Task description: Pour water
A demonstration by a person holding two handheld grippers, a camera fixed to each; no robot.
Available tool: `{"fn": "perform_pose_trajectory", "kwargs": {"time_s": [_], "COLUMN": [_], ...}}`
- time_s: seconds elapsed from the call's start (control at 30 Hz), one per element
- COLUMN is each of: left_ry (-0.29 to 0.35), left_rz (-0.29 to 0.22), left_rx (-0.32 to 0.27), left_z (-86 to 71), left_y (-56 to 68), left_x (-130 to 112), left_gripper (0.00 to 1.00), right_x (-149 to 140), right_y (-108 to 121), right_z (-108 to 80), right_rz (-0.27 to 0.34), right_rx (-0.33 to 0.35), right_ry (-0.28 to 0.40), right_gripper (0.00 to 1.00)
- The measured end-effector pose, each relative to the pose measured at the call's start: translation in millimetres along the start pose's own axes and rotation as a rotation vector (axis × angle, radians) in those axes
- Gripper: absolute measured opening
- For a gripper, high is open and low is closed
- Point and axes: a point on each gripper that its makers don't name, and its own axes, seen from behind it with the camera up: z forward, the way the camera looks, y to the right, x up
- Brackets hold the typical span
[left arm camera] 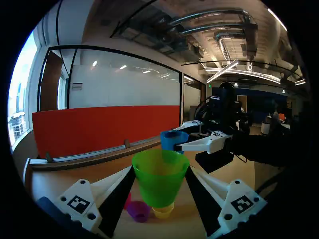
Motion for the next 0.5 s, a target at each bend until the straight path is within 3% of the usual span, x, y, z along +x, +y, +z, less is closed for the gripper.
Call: {"fn": "perform_pose_trajectory", "kwargs": {"time_s": [0.5], "left_ry": [-0.002], "left_rz": [-0.003], "left_rx": [0.005], "left_z": [1.9], "left_y": [-4.8], "left_x": [-7.0], "left_gripper": [0.86], "right_x": [8.8], "right_y": [1.8], "right_z": [-0.1], "right_rz": [-0.086], "right_rx": [0.006], "right_ry": [-0.019], "right_gripper": [0.91]}}
